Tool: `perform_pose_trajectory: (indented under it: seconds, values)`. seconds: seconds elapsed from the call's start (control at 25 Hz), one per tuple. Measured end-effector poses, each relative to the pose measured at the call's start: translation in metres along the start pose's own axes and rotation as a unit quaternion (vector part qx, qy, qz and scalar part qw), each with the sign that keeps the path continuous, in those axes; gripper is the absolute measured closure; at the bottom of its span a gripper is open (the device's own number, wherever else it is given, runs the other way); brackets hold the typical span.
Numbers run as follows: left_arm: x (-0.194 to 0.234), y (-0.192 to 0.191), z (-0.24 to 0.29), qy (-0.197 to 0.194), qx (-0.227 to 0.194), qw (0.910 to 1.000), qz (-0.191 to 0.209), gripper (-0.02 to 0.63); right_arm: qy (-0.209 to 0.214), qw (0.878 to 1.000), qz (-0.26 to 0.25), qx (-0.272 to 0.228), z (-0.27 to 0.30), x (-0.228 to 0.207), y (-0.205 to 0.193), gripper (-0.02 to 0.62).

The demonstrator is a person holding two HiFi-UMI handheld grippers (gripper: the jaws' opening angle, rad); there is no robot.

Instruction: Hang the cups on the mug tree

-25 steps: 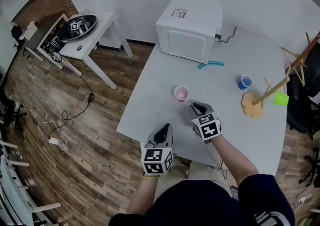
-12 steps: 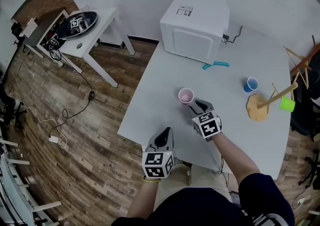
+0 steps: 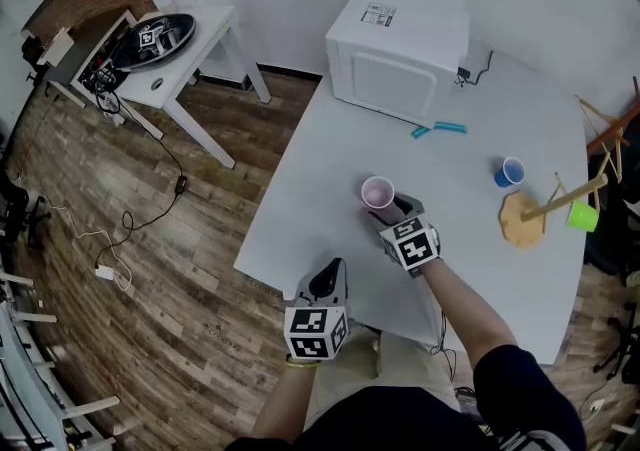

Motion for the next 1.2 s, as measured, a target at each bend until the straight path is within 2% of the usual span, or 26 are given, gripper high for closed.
perform_pose_trajectory:
  seconds: [0.68, 1.2]
  values:
    - [0.005, -0.010, 0.004, -0.003, 0.016, 0.9998, 0.005, 0.585, -0.019, 1.000, -0.004, -0.008, 0.026, -0.005, 0.008, 0.334]
    - [-0.002, -0.001, 0.004, -0.017, 0.007, 0.9996, 0.020, 0.586, -0.035, 0.999, -0.008, -0.022, 0.005, -0.005, 0.011, 0.336]
Point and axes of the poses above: the fingertips, and each gripper's own axes: z forward along the fingers, x to its left, y out of its top, the point moved 9 cm from there along -z, backward along the fingers, and after that the axes turned 7 degrees about z, right-handed, at the moved point
